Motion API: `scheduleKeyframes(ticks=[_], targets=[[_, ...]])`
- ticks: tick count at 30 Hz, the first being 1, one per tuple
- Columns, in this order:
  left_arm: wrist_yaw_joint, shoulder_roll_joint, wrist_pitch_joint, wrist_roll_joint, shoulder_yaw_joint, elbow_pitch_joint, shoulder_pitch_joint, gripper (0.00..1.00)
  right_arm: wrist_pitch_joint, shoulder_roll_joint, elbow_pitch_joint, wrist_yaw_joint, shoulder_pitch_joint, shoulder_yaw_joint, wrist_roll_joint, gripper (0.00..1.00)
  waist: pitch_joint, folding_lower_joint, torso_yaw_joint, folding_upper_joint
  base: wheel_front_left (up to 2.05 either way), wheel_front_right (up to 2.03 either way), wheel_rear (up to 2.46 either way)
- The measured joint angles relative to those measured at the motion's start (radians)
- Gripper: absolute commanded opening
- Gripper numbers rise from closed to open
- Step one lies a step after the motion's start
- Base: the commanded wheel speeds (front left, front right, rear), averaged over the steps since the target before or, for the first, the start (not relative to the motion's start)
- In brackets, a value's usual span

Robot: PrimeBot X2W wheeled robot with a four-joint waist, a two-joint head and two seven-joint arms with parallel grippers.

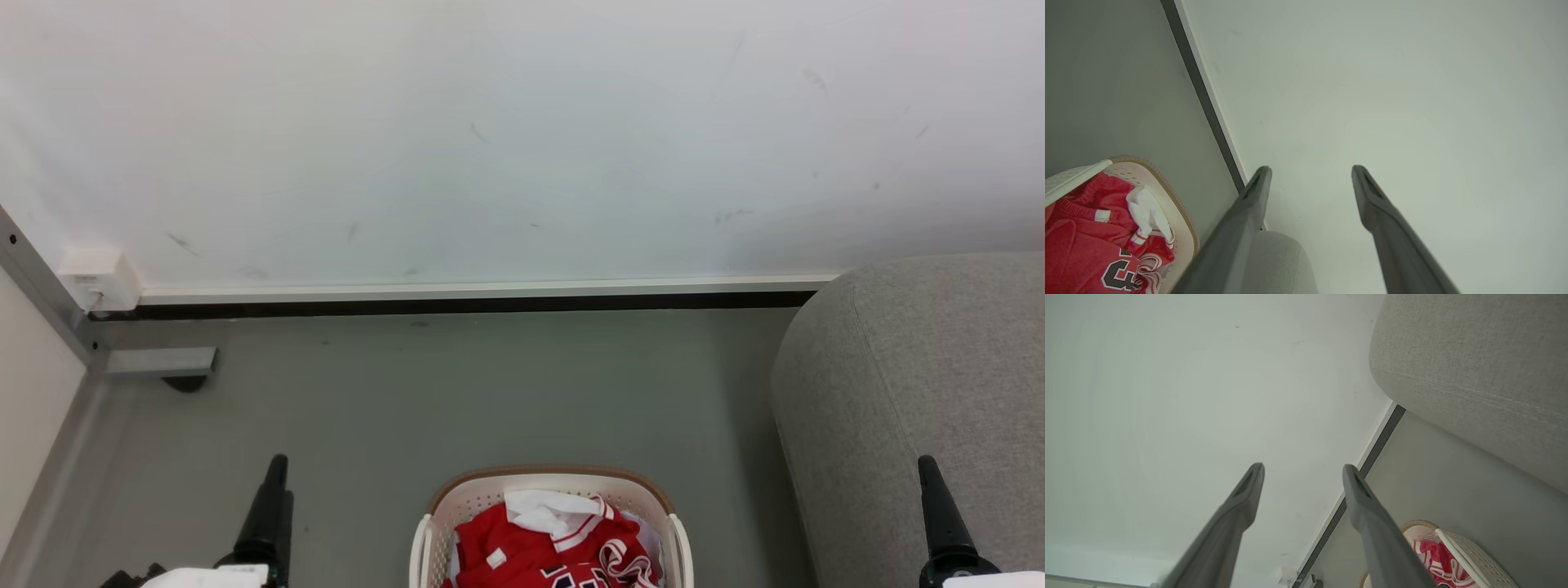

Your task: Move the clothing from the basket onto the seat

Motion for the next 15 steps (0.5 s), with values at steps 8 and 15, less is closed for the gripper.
scheduleKeyframes(ticks=[8, 15], targets=[[0.040, 0.000, -0.033, 0.176, -0.025, -0.014, 0.003, 1.00, -0.033, -0.001, -0.045, 0.000, 0.014, 0.018, -0.222, 1.00, -0.002, 0.0000, 0.006, 0.0000, 0.00, 0.00, 0.00], [0.056, 0.000, -0.060, 0.328, -0.050, -0.022, 0.014, 1.00, -0.062, -0.001, -0.069, 0.000, 0.023, 0.037, -0.393, 1.00, -0.004, 0.0000, 0.009, 0.0000, 0.00, 0.00, 0.00]])
